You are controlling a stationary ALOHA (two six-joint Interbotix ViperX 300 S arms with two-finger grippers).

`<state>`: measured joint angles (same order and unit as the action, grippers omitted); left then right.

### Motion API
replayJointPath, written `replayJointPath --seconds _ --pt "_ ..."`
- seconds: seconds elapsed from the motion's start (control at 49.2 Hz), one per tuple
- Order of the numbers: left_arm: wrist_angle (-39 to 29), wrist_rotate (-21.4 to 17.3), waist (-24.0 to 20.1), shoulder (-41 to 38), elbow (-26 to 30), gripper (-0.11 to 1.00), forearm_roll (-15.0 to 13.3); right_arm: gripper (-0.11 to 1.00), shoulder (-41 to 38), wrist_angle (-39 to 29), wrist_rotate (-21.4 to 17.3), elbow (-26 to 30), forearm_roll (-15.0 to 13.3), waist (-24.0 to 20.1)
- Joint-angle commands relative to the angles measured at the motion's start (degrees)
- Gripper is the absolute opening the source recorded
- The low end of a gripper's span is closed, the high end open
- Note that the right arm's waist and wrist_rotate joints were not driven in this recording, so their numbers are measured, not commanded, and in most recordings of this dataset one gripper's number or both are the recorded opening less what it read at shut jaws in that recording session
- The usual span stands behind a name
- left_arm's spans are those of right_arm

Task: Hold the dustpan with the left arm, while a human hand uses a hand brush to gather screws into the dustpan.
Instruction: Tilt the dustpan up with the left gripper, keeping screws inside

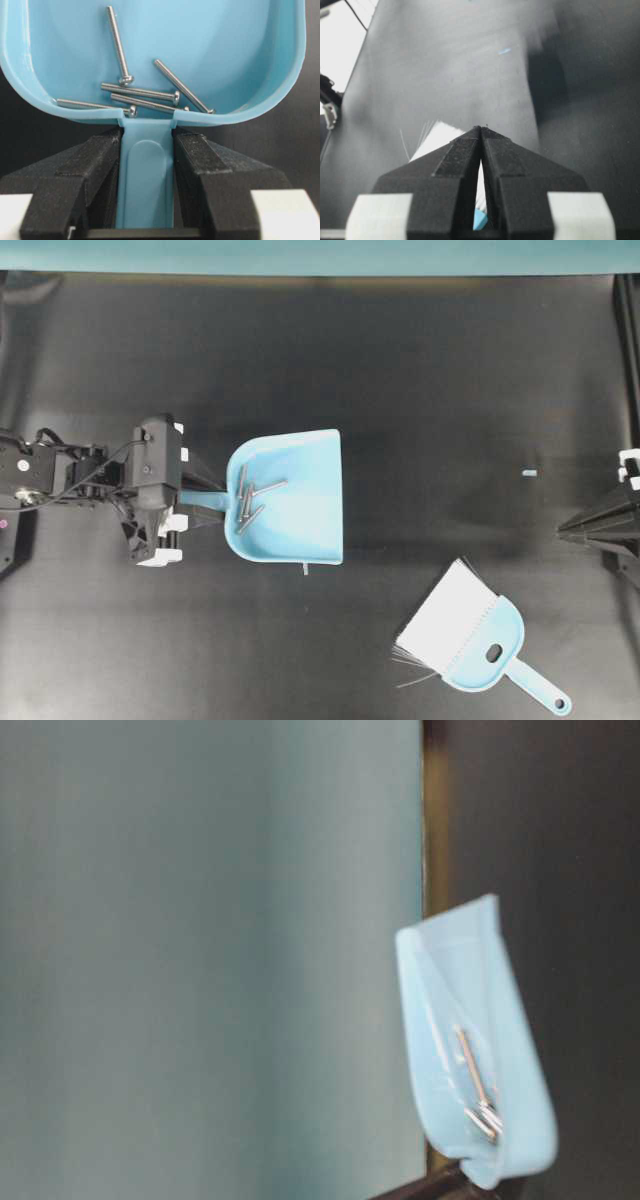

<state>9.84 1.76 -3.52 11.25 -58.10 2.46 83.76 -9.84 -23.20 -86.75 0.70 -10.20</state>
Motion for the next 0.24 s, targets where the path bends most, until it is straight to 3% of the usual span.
replayJointPath --seconds 0.0,0.224 --pt "-1.3 -0.2 0.3 -0.6 0.5 0.3 0.1 0.0 -0.3 0.3 0.0 0.3 -0.1 0.0" --pt "-1.4 -1.0 0.9 -3.5 1.3 0.31 0.1 0.0 -0.3 0.3 0.1 0.3 -0.2 0.0"
